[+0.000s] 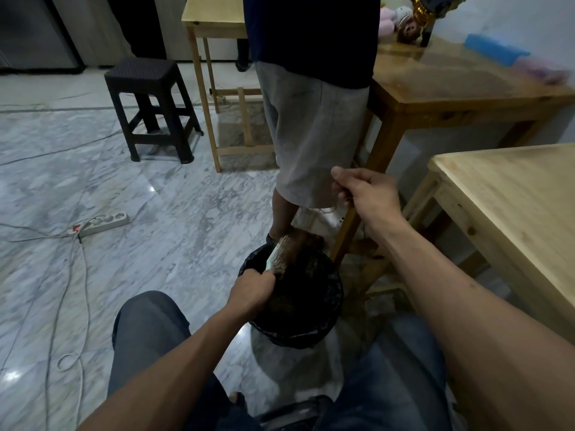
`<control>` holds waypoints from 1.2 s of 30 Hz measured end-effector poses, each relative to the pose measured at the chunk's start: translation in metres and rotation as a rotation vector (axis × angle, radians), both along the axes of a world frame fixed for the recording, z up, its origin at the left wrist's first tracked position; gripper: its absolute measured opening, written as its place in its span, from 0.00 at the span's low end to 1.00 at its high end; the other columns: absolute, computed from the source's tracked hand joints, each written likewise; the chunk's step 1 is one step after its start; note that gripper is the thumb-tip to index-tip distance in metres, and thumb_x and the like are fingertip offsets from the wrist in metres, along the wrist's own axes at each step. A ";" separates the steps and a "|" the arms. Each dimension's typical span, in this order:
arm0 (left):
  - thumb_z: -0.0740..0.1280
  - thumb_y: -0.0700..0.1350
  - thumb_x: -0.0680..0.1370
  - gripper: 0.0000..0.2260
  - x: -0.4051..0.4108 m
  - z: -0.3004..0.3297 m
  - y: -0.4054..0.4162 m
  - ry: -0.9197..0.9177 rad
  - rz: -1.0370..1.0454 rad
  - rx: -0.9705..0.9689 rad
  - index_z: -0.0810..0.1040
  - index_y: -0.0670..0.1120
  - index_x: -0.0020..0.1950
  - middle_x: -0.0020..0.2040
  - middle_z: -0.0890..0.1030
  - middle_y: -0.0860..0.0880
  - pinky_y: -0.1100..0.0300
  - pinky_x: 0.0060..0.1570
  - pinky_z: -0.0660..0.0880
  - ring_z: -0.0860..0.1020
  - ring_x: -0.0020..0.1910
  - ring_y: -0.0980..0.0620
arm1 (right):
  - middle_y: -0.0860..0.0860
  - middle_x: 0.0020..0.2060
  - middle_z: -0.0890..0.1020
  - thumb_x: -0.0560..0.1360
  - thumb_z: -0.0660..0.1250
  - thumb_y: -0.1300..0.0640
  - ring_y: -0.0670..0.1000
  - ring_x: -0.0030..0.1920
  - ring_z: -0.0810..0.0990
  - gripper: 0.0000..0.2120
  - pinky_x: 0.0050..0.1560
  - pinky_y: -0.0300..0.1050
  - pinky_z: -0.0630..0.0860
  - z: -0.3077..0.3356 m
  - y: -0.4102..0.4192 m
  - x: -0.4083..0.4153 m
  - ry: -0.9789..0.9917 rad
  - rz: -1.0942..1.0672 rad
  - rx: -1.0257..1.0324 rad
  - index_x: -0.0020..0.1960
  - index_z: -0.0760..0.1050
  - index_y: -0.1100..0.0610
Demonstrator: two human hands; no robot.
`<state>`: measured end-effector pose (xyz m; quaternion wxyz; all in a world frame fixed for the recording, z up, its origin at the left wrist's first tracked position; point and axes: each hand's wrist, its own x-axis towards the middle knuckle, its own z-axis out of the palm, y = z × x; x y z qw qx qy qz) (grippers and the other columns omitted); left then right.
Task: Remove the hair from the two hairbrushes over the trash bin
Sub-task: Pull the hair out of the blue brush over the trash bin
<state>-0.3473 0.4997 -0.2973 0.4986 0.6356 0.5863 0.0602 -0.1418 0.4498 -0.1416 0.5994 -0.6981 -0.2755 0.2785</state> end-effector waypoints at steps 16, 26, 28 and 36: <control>0.59 0.57 0.80 0.21 -0.021 0.010 0.012 -0.125 0.137 0.103 0.63 0.45 0.32 0.29 0.69 0.45 0.53 0.32 0.65 0.66 0.24 0.48 | 0.52 0.50 0.85 0.81 0.69 0.57 0.51 0.50 0.83 0.10 0.48 0.46 0.80 -0.050 -0.001 -0.002 -0.394 0.333 -0.639 0.60 0.83 0.54; 0.59 0.57 0.82 0.17 -0.010 0.037 -0.001 -0.226 -0.016 0.375 0.75 0.49 0.39 0.35 0.79 0.50 0.54 0.37 0.70 0.77 0.37 0.50 | 0.53 0.49 0.85 0.82 0.67 0.49 0.49 0.37 0.82 0.16 0.30 0.38 0.76 -0.062 0.008 -0.015 0.007 0.350 -0.358 0.66 0.80 0.56; 0.58 0.58 0.82 0.17 -0.008 0.036 -0.002 -0.208 -0.008 0.403 0.77 0.49 0.41 0.37 0.80 0.50 0.53 0.39 0.72 0.78 0.38 0.50 | 0.50 0.33 0.83 0.80 0.71 0.52 0.48 0.30 0.77 0.11 0.28 0.39 0.72 -0.062 0.006 -0.016 -0.088 0.406 -0.371 0.53 0.84 0.59; 0.53 0.60 0.81 0.24 -0.019 0.009 0.012 0.043 0.207 0.302 0.76 0.41 0.53 0.49 0.81 0.41 0.51 0.42 0.71 0.79 0.47 0.41 | 0.55 0.37 0.87 0.76 0.76 0.49 0.47 0.37 0.81 0.11 0.41 0.41 0.75 -0.044 -0.007 -0.012 -0.230 0.269 -0.355 0.39 0.87 0.55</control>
